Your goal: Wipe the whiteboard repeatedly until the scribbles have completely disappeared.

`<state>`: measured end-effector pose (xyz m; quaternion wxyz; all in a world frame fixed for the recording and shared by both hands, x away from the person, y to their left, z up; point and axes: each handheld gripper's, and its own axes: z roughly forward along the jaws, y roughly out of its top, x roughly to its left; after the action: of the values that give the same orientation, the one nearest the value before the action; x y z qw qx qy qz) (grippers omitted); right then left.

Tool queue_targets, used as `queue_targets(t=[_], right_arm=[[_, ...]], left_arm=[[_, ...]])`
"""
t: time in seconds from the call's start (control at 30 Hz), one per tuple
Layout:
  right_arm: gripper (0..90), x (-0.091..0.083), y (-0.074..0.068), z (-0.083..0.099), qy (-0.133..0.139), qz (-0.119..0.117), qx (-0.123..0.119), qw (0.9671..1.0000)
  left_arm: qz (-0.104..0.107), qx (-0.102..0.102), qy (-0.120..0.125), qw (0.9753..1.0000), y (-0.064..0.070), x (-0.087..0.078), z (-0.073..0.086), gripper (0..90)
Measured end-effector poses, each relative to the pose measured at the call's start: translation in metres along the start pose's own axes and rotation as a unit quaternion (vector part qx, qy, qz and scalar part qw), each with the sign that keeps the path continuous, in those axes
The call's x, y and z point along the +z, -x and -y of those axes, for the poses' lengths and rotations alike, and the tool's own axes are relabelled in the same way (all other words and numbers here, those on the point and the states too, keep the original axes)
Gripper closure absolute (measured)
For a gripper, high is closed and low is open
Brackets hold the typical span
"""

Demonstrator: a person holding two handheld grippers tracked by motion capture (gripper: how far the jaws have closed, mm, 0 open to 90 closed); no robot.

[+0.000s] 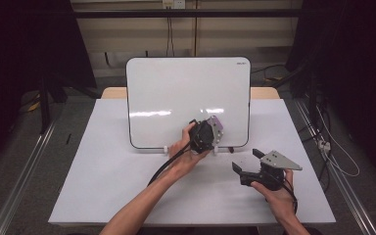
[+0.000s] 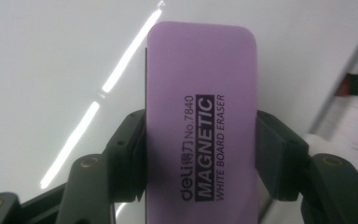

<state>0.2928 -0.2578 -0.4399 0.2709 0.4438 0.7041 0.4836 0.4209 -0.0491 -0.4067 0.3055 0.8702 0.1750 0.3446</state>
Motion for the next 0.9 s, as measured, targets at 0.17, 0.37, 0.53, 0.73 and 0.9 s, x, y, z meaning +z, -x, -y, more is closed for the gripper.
queue_targets(t=[0.17,0.37,0.53,0.73,0.9], right_arm=[[11.3,-0.001,0.001,0.000,0.000,0.002,0.002,1.0000],[11.4,0.000,0.000,0.000,0.001,0.001,-0.001,1.0000],[11.4,-0.001,-0.001,0.000,0.001,0.000,-0.002,1.0000],[11.3,-0.002,0.001,0.000,0.002,0.001,-0.001,1.0000],[11.4,-0.002,0.002,0.001,0.001,0.001,0.000,1.0000]], left_arm=[[-0.022,-0.059,0.012,0.9979,-0.032,-0.003,-0.005,41.3],[-0.010,-0.029,0.011,0.9995,-0.009,0.004,-0.012,41.3],[0.007,0.005,0.007,0.9999,0.019,0.010,-0.014,41.2],[-0.003,-0.001,0.007,1.0000,0.000,0.007,-0.017,41.3],[-0.027,-0.055,0.009,0.9981,-0.048,-0.002,-0.017,41.3]])
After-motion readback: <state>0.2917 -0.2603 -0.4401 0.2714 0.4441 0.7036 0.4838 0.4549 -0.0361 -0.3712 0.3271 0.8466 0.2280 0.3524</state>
